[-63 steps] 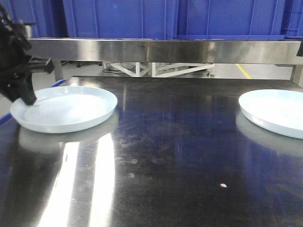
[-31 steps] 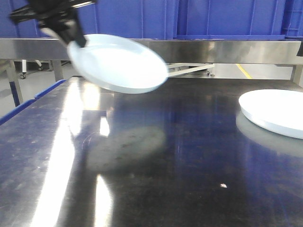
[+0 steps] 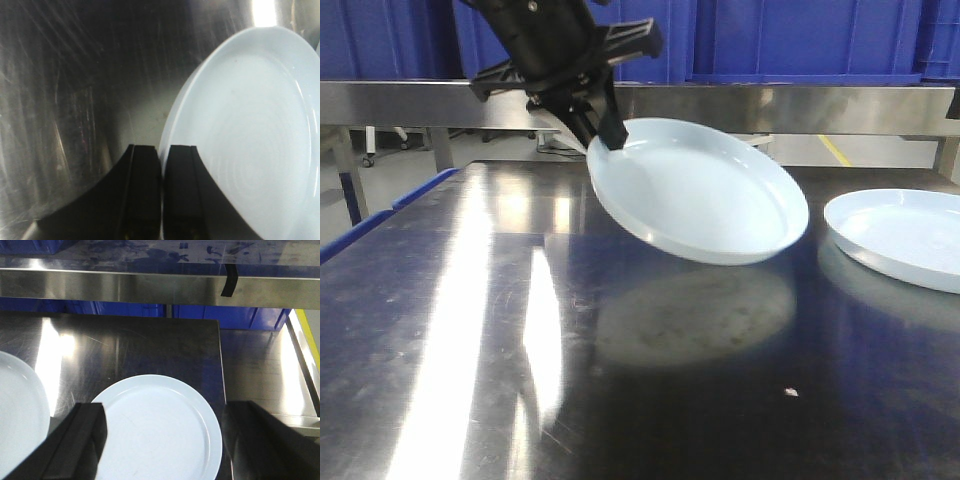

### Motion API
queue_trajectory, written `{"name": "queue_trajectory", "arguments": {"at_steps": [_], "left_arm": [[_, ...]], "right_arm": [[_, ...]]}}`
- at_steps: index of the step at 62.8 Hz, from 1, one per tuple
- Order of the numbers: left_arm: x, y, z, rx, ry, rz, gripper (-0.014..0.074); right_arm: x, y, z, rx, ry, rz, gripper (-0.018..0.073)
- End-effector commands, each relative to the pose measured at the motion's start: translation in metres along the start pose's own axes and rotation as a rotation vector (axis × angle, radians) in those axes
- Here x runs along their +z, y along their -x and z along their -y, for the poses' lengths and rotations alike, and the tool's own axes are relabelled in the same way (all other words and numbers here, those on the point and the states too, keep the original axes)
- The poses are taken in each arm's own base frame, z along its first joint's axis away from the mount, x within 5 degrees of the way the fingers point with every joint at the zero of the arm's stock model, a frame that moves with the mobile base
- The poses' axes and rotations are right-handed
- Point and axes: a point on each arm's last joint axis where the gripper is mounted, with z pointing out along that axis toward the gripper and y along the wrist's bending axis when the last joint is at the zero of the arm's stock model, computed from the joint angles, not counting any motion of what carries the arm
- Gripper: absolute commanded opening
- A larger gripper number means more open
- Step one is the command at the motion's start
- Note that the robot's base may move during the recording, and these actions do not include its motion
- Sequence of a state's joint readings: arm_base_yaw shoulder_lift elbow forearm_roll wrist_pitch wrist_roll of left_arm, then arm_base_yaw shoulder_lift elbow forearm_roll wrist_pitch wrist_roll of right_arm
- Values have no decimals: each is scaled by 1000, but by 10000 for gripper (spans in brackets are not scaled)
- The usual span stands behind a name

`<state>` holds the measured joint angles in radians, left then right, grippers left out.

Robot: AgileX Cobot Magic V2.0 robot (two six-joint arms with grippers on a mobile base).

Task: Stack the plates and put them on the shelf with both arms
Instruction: 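Lift the plate with the left gripper and carry it toward the other plate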

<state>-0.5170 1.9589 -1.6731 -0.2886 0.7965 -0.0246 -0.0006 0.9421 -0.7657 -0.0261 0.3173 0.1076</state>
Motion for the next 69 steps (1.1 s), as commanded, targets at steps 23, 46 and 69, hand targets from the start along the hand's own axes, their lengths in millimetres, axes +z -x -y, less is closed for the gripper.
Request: {"name": "queue_trajectory", "arguments": {"at_steps": [23, 46, 69], "left_arm": [[-29, 19, 12, 33, -13, 157, 505], [-53, 30, 16, 55, -13, 139, 144], [-169, 49, -4, 55, 57, 416, 92]], "right_arm": [[-6, 17, -1, -15, 5, 116, 592], [-6, 17, -1, -15, 5, 116, 592], [-6, 17, -1, -15, 5, 116, 592]]}}
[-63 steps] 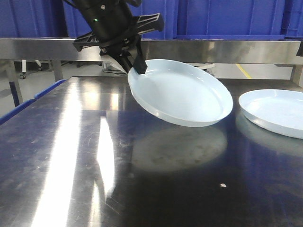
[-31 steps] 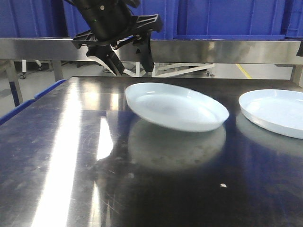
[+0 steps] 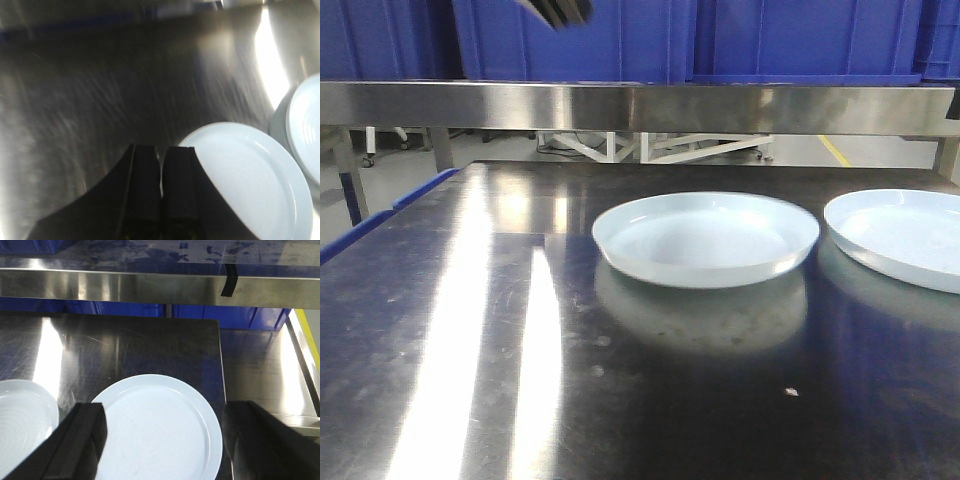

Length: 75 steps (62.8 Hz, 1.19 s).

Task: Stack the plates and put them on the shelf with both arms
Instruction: 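Lift the plate with the left gripper and carry it toward the other plate, then set the plate down on the table center and open the left gripper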

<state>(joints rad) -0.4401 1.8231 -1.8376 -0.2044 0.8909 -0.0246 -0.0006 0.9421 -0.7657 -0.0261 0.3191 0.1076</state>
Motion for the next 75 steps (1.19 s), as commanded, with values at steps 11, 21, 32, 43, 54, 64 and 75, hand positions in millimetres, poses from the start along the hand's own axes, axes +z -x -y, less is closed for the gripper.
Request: {"name": "queue_trajectory", "arguments": {"at_steps": [11, 21, 32, 43, 54, 64, 75], "left_arm": [[-121, 23, -34, -52, 135, 369, 92], [-154, -2, -59, -108, 213, 451, 92], [-169, -54, -73, -145, 274, 513, 92], [-169, -124, -72, -141, 299, 539, 92], [-161, -191, -71, -147, 309, 521, 92], [-163, -230, -68, -139, 310, 575, 92], [-169, -244, -65, -125, 312, 609, 92]], "right_arm": [[-6, 17, -1, -15, 5, 118, 592], [-6, 17, -1, -15, 5, 118, 592], [-6, 18, -1, -15, 5, 119, 592], [-5, 18, -1, -15, 6, 121, 592], [4, 15, -1, -15, 4, 93, 592], [10, 13, 0, -15, 2, 72, 592], [11, 12, 0, -15, 2, 69, 592]]}}
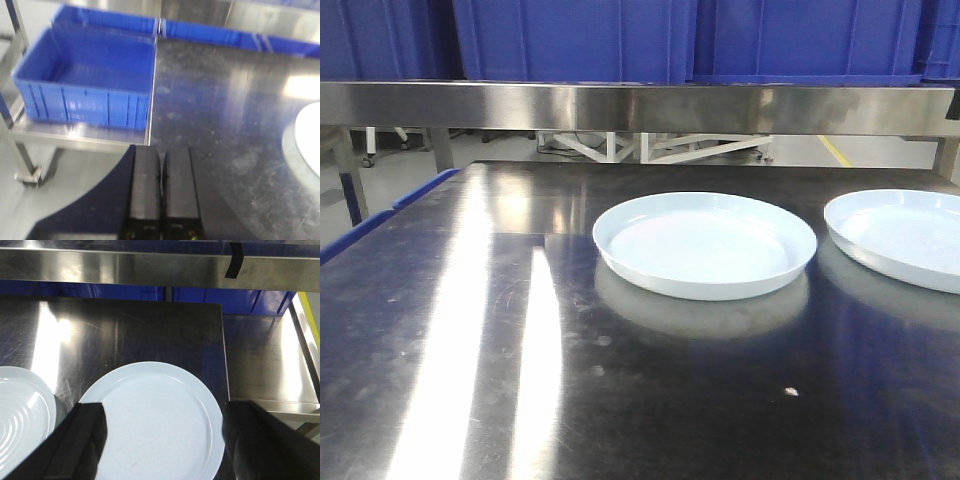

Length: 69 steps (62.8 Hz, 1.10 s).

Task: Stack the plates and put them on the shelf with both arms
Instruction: 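Set the plate down on the table center and open the left gripper, then lower the right gripper and pinch the rim of the other white plate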

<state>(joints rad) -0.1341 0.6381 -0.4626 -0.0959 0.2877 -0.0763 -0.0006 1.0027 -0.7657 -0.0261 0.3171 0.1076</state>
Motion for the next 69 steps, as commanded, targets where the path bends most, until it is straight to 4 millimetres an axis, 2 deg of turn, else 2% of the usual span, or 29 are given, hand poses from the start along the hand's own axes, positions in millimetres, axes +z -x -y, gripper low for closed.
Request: {"name": "queue_trajectory", "arguments": {"at_steps": [1, 38, 44, 54, 58, 69], "left_arm": [[-6, 16, 2, -5, -14, 131, 92], [-6, 15, 2, -2, -12, 121, 92], [-6, 15, 2, -2, -12, 121, 92], [-6, 15, 2, -2, -12, 121, 92], [-6, 15, 2, -2, -12, 121, 92], [-6, 15, 2, -2, -12, 121, 92]], "right_arm": [[-7, 18, -1, -14, 6, 127, 592], [-7, 18, -1, -14, 6, 126, 575], [-7, 17, -1, -14, 5, 113, 445], [-6, 12, 0, -14, -1, 61, 36], [-6, 12, 0, -14, -1, 59, 76], [-6, 12, 0, -14, -1, 60, 47]]}}
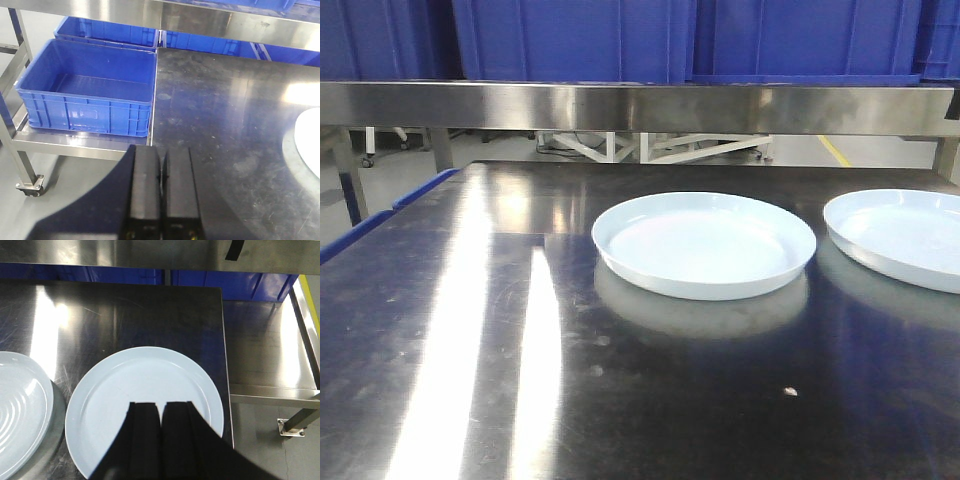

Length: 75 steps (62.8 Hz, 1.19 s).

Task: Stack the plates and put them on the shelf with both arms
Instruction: 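Lower the right gripper and pinch the rim of the other white plate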

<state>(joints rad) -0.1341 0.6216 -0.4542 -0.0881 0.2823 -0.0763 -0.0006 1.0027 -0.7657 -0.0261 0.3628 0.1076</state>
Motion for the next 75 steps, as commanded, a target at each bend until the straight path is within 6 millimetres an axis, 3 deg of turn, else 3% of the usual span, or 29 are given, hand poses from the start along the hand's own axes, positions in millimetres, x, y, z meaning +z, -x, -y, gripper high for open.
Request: {"name": "queue_trajectory", "arguments": {"at_steps": [1, 9, 20, 23, 32, 43, 61, 75], "left_arm": [[-3, 16, 2, -10, -12, 107, 92], [-3, 16, 2, -10, -12, 107, 92], [-3, 16, 2, -10, -12, 107, 92], [-3, 16, 2, -10, -12, 107, 92], [-3, 16, 2, -10, -12, 107, 92], [-3, 16, 2, -10, -12, 107, 92], [-3, 16, 2, -10, -12, 107, 92], [-3, 16, 2, -10, -12, 107, 92]], "right_arm": [[-7, 16, 0, -13, 4, 104, 47], [-7, 14, 0, -12, 3, 81, 97], [-6, 8, 0, -3, 0, 20, 391], [-6, 8, 0, -3, -1, 12, 431], [3, 6, 0, -3, -2, -12, 434], [35, 4, 5, 5, -21, -50, 434], [76, 15, 39, 71, -127, -112, 434], [104, 8, 54, 96, -161, -181, 434]]}}
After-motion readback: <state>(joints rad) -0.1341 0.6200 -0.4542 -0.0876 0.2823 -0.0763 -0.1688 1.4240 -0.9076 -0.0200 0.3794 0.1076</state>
